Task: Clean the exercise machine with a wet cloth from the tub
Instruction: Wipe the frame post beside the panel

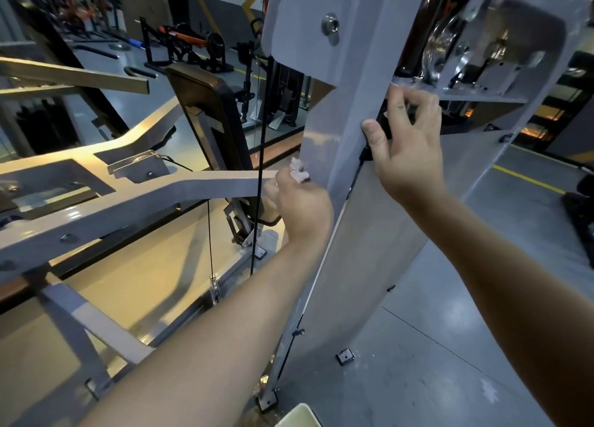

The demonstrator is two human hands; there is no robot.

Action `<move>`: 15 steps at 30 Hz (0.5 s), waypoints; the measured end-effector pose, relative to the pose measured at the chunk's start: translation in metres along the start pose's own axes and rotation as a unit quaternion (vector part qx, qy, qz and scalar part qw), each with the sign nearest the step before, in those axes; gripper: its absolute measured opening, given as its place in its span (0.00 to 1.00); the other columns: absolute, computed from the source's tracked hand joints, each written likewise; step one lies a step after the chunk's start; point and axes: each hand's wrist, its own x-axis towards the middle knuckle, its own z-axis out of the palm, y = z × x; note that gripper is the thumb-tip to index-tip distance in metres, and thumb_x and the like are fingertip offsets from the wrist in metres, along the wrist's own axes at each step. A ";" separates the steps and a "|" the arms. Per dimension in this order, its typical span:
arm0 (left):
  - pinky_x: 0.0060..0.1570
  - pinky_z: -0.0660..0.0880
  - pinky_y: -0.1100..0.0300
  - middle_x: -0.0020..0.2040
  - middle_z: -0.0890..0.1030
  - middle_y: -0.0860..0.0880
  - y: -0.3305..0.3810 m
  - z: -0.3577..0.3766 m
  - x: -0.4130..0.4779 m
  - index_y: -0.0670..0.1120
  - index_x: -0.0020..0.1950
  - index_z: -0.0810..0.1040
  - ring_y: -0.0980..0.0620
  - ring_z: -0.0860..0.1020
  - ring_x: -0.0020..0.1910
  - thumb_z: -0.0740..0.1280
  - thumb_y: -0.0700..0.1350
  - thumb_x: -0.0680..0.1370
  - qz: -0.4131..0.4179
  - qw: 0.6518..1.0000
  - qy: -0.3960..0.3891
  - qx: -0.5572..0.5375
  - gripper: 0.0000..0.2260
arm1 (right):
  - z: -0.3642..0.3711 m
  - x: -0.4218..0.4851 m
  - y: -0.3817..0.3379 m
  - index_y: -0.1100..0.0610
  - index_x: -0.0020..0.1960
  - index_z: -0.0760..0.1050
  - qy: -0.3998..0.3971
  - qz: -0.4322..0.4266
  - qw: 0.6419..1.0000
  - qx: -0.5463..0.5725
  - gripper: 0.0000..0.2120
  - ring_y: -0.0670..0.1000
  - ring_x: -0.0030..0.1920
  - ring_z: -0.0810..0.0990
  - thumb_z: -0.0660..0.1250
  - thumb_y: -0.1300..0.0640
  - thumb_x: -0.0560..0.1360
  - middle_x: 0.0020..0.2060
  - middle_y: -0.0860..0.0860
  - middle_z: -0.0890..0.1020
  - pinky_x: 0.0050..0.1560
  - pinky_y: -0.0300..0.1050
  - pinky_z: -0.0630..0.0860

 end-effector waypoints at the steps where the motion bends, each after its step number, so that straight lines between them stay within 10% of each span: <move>1: 0.58 0.68 0.64 0.64 0.65 0.45 0.009 0.001 -0.001 0.41 0.67 0.72 0.44 0.68 0.64 0.60 0.38 0.82 0.000 1.000 -0.009 -0.003 0.13 | 0.000 0.000 0.000 0.57 0.76 0.67 -0.001 0.000 1.000 0.002 0.25 0.53 0.65 0.66 0.60 0.44 0.84 0.66 0.57 0.70 0.69 0.49 0.67; 3: 0.67 0.67 0.55 0.65 0.63 0.46 0.024 0.000 -0.002 0.41 0.72 0.69 0.44 0.66 0.67 0.58 0.39 0.82 0.061 0.998 -0.013 -0.014 0.18 | 0.000 0.000 -0.001 0.56 0.76 0.67 -0.004 -0.001 1.000 0.000 0.26 0.53 0.65 0.66 0.60 0.44 0.84 0.66 0.56 0.70 0.69 0.48 0.67; 6: 0.70 0.60 0.69 0.70 0.63 0.42 0.019 -0.003 -0.002 0.40 0.80 0.61 0.46 0.64 0.70 0.58 0.32 0.80 0.189 0.982 -0.013 0.018 0.27 | -0.001 0.000 -0.001 0.56 0.77 0.67 -0.004 0.001 1.000 -0.003 0.25 0.52 0.65 0.66 0.60 0.44 0.84 0.66 0.56 0.69 0.69 0.45 0.66; 9: 0.77 0.64 0.52 0.82 0.54 0.45 0.002 -0.002 -0.012 0.45 0.84 0.50 0.50 0.59 0.80 0.57 0.38 0.83 0.238 0.965 -0.110 -0.017 0.30 | 0.000 0.000 -0.002 0.57 0.77 0.66 0.005 0.000 1.000 0.001 0.26 0.53 0.66 0.66 0.61 0.45 0.84 0.67 0.57 0.70 0.69 0.42 0.64; 13: 0.67 0.53 0.81 0.85 0.44 0.51 -0.018 -0.004 -0.037 0.48 0.84 0.43 0.76 0.50 0.74 0.52 0.43 0.88 0.209 0.966 -0.147 -0.039 0.27 | 0.002 -0.001 -0.003 0.57 0.77 0.66 0.003 0.005 1.000 0.004 0.26 0.53 0.67 0.66 0.60 0.44 0.84 0.67 0.57 0.69 0.69 0.39 0.61; 15: 0.67 0.52 0.81 0.84 0.46 0.53 -0.020 -0.009 -0.036 0.50 0.84 0.44 0.67 0.52 0.78 0.51 0.46 0.89 0.209 0.967 -0.141 -0.024 0.25 | 0.003 -0.001 -0.002 0.57 0.77 0.66 0.006 0.001 1.000 0.003 0.26 0.54 0.67 0.66 0.60 0.44 0.84 0.67 0.58 0.69 0.69 0.39 0.61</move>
